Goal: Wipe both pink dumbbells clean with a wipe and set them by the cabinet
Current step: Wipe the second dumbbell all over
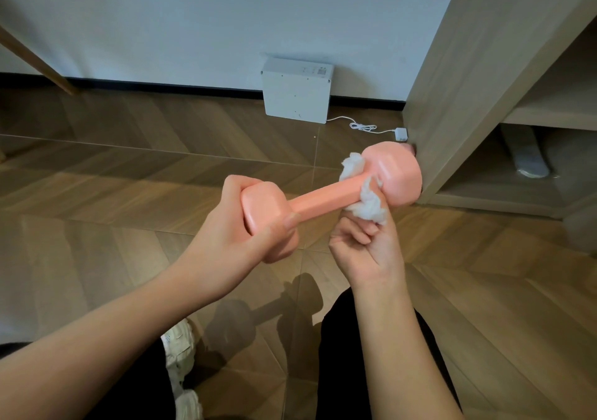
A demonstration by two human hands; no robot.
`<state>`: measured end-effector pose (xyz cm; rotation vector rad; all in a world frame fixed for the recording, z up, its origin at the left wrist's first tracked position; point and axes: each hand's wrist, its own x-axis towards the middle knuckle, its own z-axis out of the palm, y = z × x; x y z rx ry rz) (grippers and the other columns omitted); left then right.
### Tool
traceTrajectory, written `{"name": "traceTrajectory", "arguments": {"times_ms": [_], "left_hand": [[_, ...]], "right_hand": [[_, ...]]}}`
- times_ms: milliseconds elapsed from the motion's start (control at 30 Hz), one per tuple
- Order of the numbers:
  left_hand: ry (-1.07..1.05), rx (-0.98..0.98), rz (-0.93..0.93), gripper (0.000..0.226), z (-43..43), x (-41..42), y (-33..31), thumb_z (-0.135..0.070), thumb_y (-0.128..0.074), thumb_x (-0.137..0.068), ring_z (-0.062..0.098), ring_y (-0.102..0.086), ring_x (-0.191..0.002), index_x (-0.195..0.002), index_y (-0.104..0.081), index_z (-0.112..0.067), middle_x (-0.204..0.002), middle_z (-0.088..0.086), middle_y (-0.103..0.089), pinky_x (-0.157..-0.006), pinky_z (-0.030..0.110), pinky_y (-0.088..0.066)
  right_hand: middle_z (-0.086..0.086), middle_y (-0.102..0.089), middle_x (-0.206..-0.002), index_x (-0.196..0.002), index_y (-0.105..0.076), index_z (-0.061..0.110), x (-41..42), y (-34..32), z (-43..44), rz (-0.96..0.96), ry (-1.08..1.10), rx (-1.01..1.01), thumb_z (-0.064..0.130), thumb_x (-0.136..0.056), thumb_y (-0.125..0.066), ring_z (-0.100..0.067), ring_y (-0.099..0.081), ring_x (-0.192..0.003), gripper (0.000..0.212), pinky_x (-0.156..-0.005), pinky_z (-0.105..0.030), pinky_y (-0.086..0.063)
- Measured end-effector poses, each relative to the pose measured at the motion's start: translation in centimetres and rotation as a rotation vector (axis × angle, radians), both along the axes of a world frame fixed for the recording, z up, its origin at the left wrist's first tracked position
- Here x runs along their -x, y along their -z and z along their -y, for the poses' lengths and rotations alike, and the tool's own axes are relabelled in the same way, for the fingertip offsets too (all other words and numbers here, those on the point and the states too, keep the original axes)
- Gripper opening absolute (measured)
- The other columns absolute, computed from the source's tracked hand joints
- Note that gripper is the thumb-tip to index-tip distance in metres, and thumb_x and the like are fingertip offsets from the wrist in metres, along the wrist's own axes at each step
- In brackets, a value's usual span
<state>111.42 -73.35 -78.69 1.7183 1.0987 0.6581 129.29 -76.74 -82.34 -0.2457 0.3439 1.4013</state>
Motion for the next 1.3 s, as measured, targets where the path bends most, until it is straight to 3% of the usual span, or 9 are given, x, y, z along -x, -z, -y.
{"name": "traceTrajectory", "arguments": {"times_ms": [133, 333, 467, 600, 800, 900, 1033, 1167, 1300], "left_hand": [[0.07, 0.425, 0.161, 0.078, -0.6, -0.1, -0.3, -0.067, -0.058, -0.075, 0.026, -0.065, -0.07, -0.111, -0.05, 0.002, -0.09, 0.021, -0.061, -0.063, 0.042, -0.057], [0.091, 1.082, 0.344, 0.073, -0.4, 0.2, -1.3, -0.066, -0.059, -0.077, 0.036, -0.064, -0.061, -0.118, -0.063, -0.006, -0.089, 0.027, -0.062, -0.055, 0.04, -0.06], [0.087, 0.567, 0.237, 0.062, 0.1, -0.4, -0.7, -0.062, -0.06, -0.077, 0.026, -0.064, -0.071, -0.106, -0.057, -0.007, -0.085, 0.015, -0.065, -0.066, 0.043, -0.059], [0.049, -0.058, -0.038, 0.052, 0.7, -0.2, -0.8, -0.067, -0.061, -0.067, -0.004, -0.06, -0.09, -0.107, -0.038, -0.043, -0.098, -0.033, -0.057, -0.066, 0.011, -0.049], [0.09, -0.467, -0.213, 0.077, 0.3, 0.1, -0.5, -0.071, -0.063, -0.067, -0.003, -0.053, -0.098, -0.126, -0.03, -0.035, -0.116, -0.019, -0.044, -0.069, 0.013, -0.046], [0.042, -0.149, -0.067, 0.063, 0.2, -0.2, -0.8, -0.07, -0.062, -0.066, -0.002, -0.059, -0.096, -0.114, -0.037, -0.038, -0.105, -0.025, -0.057, -0.07, 0.017, -0.051], [0.074, 0.507, 0.194, 0.074, -0.5, -0.6, -1.0, -0.065, -0.057, -0.073, 0.027, -0.065, -0.073, -0.114, -0.051, -0.003, -0.091, 0.017, -0.064, -0.068, 0.049, -0.059], [0.128, 1.085, 0.301, 0.079, -0.9, -0.3, -1.8, -0.067, -0.06, -0.074, 0.034, -0.063, -0.062, -0.122, -0.059, -0.004, -0.092, 0.028, -0.06, -0.057, 0.042, -0.06], [0.164, 1.196, 0.356, 0.08, -1.1, -0.1, -1.8, -0.065, -0.063, -0.075, 0.037, -0.064, -0.064, -0.129, -0.056, -0.006, -0.096, 0.03, -0.059, -0.057, 0.043, -0.061]], "right_hand": [[0.003, -0.041, -0.039, -0.072, -0.059, 0.008, 0.7, 0.5, 0.2, 0.014, 0.036, -0.168, -0.011, -0.048, -0.082, -0.007, -0.037, -0.025, 0.038, -0.03, -0.014, -0.027], [0.004, -0.053, -0.044, -0.071, -0.066, 0.009, 0.3, 0.3, 0.6, 0.199, -0.026, -0.23, 0.013, -0.05, -0.094, -0.007, -0.036, -0.023, 0.036, -0.033, -0.01, -0.025], [0.009, -0.035, -0.035, -0.071, -0.064, 0.013, 0.4, -0.3, 0.1, 0.269, 0.004, -0.128, 0.022, -0.037, -0.099, -0.007, -0.026, -0.023, 0.05, -0.031, -0.012, -0.026], [0.008, -0.034, -0.038, -0.079, -0.056, 0.015, 0.7, -0.3, -0.1, 0.165, 0.041, -0.092, 0.016, -0.038, -0.098, -0.006, -0.031, -0.025, 0.059, -0.031, -0.013, -0.024], [0.009, -0.034, -0.037, -0.069, -0.054, 0.018, 0.6, -0.8, -0.2, 0.127, 0.059, -0.042, 0.018, -0.048, -0.087, -0.006, -0.031, -0.025, 0.039, -0.03, -0.014, -0.026], [0.007, -0.032, -0.037, -0.074, -0.059, 0.013, 0.6, -0.7, 0.3, 0.065, 0.054, -0.131, 0.006, -0.051, -0.091, -0.006, -0.026, -0.026, 0.04, -0.033, -0.015, -0.025], [0.007, -0.024, -0.039, -0.06, -0.06, 0.003, 0.5, -0.1, 1.0, -0.016, 0.024, -0.225, -0.003, -0.066, -0.078, -0.004, -0.019, -0.034, 0.021, -0.039, -0.016, -0.024], [0.003, -0.04, -0.037, -0.06, -0.062, 0.006, 0.1, 0.0, 1.2, 0.081, -0.002, -0.217, 0.004, -0.061, -0.085, -0.005, -0.028, -0.029, 0.023, -0.037, -0.015, -0.033], [0.0, -0.054, -0.043, -0.067, -0.069, 0.007, -0.2, 0.0, 1.2, 0.193, -0.008, -0.197, 0.013, -0.05, -0.093, -0.007, -0.048, -0.032, 0.03, -0.041, -0.02, -0.048]]}}
